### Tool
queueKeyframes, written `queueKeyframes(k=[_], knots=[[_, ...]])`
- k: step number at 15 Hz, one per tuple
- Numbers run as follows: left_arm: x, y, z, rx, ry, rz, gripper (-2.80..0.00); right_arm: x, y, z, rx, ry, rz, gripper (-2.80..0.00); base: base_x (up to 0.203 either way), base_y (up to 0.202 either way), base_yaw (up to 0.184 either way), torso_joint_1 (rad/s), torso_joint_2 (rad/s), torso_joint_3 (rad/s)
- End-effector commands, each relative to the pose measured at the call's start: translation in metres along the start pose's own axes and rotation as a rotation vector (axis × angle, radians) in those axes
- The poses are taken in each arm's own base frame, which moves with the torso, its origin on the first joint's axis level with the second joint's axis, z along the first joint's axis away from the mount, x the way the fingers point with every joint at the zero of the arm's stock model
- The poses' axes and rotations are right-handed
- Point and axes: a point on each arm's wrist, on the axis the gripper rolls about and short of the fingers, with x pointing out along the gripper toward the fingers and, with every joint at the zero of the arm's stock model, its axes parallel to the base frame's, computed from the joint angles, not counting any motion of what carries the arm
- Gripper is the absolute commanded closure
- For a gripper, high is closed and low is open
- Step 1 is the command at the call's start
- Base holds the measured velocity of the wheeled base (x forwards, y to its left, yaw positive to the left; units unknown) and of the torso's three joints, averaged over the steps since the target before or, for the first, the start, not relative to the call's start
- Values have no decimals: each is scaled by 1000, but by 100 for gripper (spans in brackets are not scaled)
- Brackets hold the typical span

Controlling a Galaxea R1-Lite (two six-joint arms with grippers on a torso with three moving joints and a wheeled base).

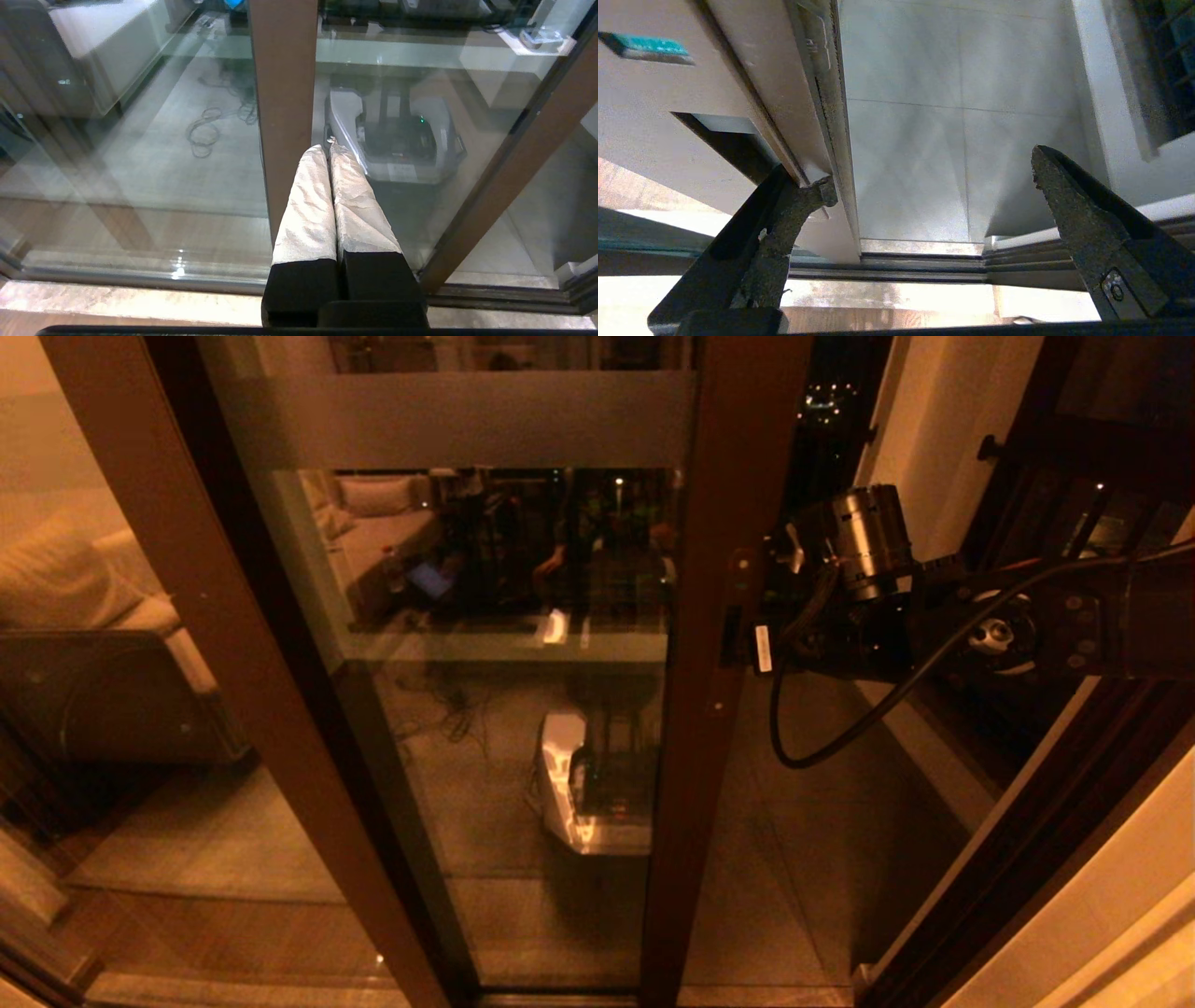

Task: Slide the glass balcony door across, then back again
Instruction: Close the slid door

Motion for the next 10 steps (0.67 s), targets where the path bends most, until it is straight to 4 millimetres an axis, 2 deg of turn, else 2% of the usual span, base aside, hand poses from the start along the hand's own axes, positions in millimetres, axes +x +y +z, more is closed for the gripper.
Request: queueKeyframes(k=[1,10], knots=[[0,0,0,-1,2,1,0,-2,-6,0,11,-5,-8,-280,0,0,0,0,0,0],[0,0,0,-1,2,1,0,3,-22,-4,0,-43,-43,-280,0,0,0,0,0,0]])
